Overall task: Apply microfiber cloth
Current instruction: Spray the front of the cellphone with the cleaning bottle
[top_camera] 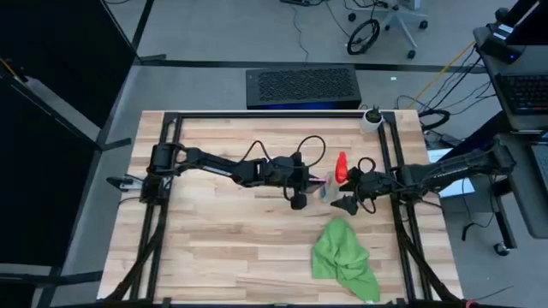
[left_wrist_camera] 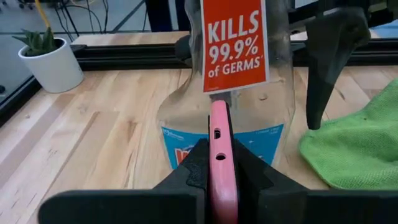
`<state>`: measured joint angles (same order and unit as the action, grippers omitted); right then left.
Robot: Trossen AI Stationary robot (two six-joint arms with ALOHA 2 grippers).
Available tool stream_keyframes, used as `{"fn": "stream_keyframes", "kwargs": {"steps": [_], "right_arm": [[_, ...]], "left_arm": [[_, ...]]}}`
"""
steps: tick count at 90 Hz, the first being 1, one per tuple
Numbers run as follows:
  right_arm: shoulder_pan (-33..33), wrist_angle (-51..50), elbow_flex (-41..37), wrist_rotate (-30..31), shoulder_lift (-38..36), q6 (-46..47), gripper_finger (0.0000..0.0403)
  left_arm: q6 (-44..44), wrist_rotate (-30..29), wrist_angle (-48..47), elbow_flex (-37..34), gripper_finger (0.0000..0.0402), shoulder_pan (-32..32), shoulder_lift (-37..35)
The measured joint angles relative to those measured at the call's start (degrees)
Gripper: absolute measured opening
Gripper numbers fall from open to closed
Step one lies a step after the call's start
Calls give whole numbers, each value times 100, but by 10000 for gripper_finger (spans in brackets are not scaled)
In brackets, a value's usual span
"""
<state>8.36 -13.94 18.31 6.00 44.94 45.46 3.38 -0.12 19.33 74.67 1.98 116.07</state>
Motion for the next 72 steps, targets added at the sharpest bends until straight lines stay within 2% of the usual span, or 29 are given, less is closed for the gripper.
{"fn": "stream_keyframes", "kwargs": {"steps": [15,35,42,59,65,72], "right_arm": [[0,-484,2,-20,-256,-107,384],[0,-863,148,23,-983,-540,384],[0,-1211,482,309,-1211,-923,384],[0,-2049,1412,1416,-1555,-2536,384],[-3,-2045,1581,1691,-1603,-3066,384],[-6,-2018,1703,1801,-1626,-3210,384]], "left_arm": [[13,-7,-264,-4,15,-73,-157],[52,-88,-1047,-9,15,-88,-694],[186,-190,-1301,-13,15,-87,-897],[452,-454,-1659,-4,15,-44,-1505],[457,-469,-1872,-4,15,-3,-1690],[459,-482,-1865,-4,15,45,-1774]]}}
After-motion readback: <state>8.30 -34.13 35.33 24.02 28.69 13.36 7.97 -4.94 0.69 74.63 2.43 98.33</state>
